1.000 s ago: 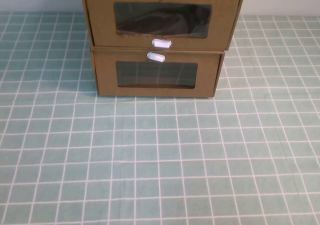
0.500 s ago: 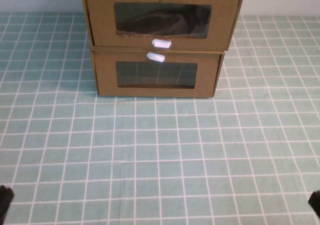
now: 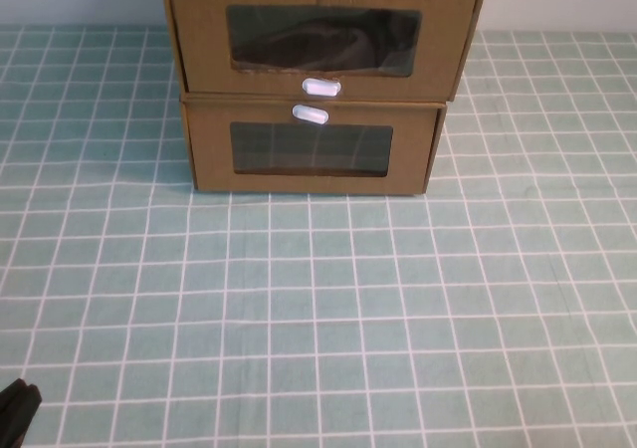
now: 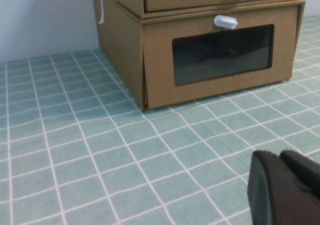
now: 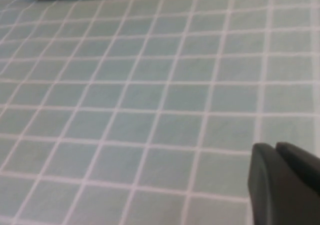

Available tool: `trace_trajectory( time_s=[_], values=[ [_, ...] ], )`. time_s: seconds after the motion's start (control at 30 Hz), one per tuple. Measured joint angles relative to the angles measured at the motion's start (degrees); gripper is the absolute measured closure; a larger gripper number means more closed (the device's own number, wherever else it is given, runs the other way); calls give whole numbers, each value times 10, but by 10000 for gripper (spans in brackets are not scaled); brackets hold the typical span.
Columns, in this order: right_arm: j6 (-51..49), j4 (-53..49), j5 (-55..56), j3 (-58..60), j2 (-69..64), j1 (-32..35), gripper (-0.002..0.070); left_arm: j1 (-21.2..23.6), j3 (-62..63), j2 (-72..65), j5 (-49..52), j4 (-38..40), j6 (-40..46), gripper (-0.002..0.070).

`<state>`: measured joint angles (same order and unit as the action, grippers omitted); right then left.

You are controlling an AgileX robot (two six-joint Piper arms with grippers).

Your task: Close the shoe box

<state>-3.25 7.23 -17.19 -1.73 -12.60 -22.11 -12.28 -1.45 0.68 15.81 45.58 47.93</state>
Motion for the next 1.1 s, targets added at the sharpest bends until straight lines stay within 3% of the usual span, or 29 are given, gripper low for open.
trace_trajectory(
  time_s=[0.17, 0.3, 1.1],
  values=[
    [37, -39, -1, 2, 59, 134, 688, 0, 0, 0, 0, 0, 0, 680],
    [65, -37, -1, 22, 115, 193, 688, 0, 0, 0, 0, -1, 0, 680],
    [86, -13, -27, 33, 130, 199, 688, 0, 0, 0, 0, -1, 0, 680]
  ],
)
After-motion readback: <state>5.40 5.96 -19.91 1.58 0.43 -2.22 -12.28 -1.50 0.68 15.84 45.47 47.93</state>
